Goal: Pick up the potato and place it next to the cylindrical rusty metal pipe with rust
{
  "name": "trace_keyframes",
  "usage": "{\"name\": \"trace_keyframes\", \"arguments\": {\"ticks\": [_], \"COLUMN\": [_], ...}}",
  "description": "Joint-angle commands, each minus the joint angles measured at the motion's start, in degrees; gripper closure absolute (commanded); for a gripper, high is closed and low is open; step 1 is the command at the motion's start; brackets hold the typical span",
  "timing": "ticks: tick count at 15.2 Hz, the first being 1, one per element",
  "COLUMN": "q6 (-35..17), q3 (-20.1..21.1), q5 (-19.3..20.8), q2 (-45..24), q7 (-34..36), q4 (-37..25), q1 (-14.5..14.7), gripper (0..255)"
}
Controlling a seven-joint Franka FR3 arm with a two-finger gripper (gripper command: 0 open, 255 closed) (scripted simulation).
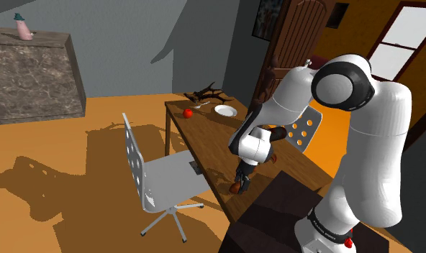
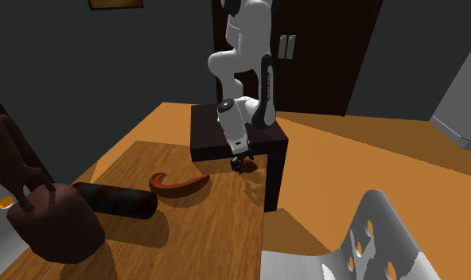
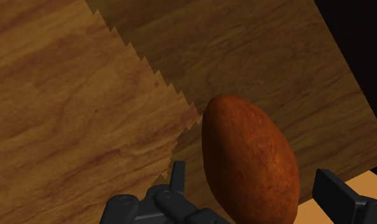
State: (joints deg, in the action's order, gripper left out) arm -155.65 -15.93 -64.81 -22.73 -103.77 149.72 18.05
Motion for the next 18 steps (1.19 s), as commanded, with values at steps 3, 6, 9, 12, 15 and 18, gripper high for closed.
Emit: {"name": "trace_keyframes", "arguments": {"ticks": [3,6,9,12,15,18], "q6": [-0.01,-0.01,-0.01,-0.02,0.42,1.11], "q3": [0.02,0.02,0.03,0.05,-1.24,-3.24], "q5": [-0.04,-0.04,-0.05,-0.11,2.67,7.07], "q2": [-0.02,-0.02,-0.05,-0.08,2.18,5.55], "q7": [-0.03,-0.02,-0.02,-0.08,2.37,6.19], "q4": [-0.01,-0.01,-0.04,-0.04,1.11,2.70], "q1": [-0.01,0.00,-0.01,-0.03,0.88,2.22], "gripper": [0,255,255,255,255,255]}}
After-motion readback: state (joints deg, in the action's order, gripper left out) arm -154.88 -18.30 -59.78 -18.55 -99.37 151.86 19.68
